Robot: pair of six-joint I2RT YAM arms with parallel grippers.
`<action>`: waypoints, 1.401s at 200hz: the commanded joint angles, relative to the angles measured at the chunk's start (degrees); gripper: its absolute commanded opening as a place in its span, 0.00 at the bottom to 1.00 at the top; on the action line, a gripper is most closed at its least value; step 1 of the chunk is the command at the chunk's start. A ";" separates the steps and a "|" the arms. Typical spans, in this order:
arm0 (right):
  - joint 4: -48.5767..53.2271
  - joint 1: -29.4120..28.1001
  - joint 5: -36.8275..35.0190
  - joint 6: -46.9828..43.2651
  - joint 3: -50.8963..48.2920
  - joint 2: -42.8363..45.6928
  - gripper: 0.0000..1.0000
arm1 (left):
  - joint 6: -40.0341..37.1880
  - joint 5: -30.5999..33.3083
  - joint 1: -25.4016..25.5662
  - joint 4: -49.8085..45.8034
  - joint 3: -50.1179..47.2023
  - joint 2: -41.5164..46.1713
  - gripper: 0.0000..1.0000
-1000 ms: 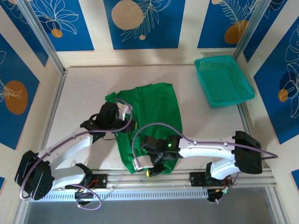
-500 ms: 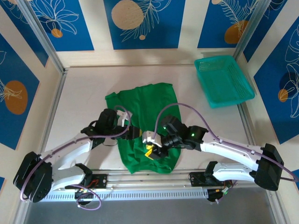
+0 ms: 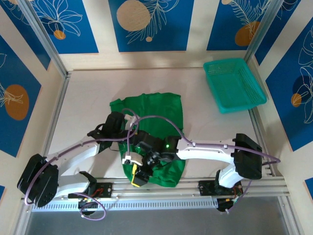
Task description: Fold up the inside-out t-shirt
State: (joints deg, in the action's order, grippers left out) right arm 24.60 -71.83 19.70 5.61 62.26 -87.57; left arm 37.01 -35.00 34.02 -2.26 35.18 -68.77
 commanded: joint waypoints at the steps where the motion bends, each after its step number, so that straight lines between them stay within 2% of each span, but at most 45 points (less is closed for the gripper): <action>1: 8.80 1.63 -11.42 7.92 2.15 4.11 0.56 | -0.78 -4.05 0.56 1.29 -1.34 0.23 0.65; 21: 9.63 2.63 -14.67 12.02 -0.25 8.47 0.59 | -2.84 -2.79 1.25 -5.37 -0.93 2.94 0.65; 49: 1.79 5.33 -12.94 16.24 -8.11 15.53 0.59 | -5.67 2.36 3.17 -18.65 0.80 5.97 0.65; 61: 0.96 7.68 -11.16 18.49 -9.99 17.49 0.58 | -4.52 5.31 4.94 -22.42 0.34 7.60 0.65; 76: 2.51 7.83 -15.59 19.21 -11.43 18.55 0.58 | -1.86 6.69 7.11 -22.64 -2.30 10.62 0.65; 110: 0.35 7.48 -18.92 21.47 -13.69 13.65 0.57 | 1.66 8.43 10.10 -23.84 -5.27 15.64 0.65; 150: -5.07 6.54 -20.37 22.61 -12.38 6.00 0.57 | 1.22 11.45 11.85 -22.78 -6.01 13.31 0.65; 167: -7.55 6.44 -21.37 23.39 -12.81 3.42 0.46 | 1.23 12.29 11.90 -21.02 -6.64 12.73 0.63; 181: -10.17 6.69 -19.64 22.93 -13.70 2.93 0.11 | 0.93 12.48 11.86 -19.05 -7.06 12.70 0.57; 190: -11.61 7.03 -18.40 22.96 -14.32 3.60 0.00 | 0.40 12.10 11.86 -18.69 -6.80 12.54 0.56; 231: -15.57 11.97 -9.50 21.55 -18.02 9.67 0.00 | -0.64 9.20 11.87 -13.73 -7.93 13.05 0.55; 253: -16.12 14.13 -5.24 20.69 -18.75 10.70 0.00 | -1.36 7.44 11.88 -12.43 -7.22 11.07 0.48; 280: -16.61 14.42 -3.82 18.06 -19.43 12.48 0.00 | -2.64 7.97 11.88 -11.55 -7.13 9.21 0.36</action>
State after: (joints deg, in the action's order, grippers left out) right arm 9.72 -57.49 10.70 26.63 44.16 -77.47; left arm 36.58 -25.63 45.52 -15.79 28.05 -58.35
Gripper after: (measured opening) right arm 0.050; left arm 0.405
